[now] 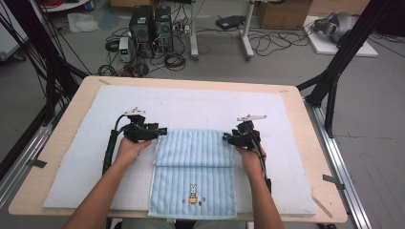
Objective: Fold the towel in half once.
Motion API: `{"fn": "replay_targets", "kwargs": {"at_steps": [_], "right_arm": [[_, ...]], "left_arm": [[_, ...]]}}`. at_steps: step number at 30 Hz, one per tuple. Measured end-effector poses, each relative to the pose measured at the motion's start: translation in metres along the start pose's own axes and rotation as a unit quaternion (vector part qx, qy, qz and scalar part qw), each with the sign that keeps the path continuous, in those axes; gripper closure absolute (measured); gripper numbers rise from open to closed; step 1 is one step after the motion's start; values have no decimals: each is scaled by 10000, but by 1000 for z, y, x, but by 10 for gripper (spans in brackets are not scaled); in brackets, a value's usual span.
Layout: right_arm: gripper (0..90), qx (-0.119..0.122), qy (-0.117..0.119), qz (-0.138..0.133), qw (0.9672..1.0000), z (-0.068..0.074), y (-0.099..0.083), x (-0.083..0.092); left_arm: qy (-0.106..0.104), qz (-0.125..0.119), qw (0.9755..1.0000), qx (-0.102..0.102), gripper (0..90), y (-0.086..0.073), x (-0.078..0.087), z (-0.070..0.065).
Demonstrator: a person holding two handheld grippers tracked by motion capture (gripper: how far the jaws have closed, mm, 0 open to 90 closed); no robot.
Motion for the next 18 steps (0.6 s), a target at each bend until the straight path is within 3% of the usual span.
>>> {"fn": "replay_targets", "kwargs": {"at_steps": [3, 12, 14, 16, 18], "right_arm": [[552, -8, -79, 123, 9999, 0, 2, -7], [637, 269, -333, 246, 9988, 3, 4, -10], [649, 287, -363, 262, 9986, 4, 4, -10], [695, 319, -370, 248, 9985, 4, 4, -10], [747, 346, -347, 246, 9985, 4, 4, -11]], "left_arm": [[71, 133, 9999, -44, 518, -1, -5, 0], [396, 355, 9979, -371, 679, -4, -9, -3], [527, 428, 9961, -572, 728, -5, -8, -4], [484, 419, 9961, -608, 823, -5, -8, -5], [452, 427, 9961, -620, 862, -6, -9, -6]]}}
Point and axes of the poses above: each handheld gripper's, and its own axes: x roughly backward along the jaws, y roughly out of its top, z roughly to its left, the point moved 3 cm from there along -x, roughly forward along the jaws, and after that the axes turned 4 degrees about z, right-handed, at the moved point
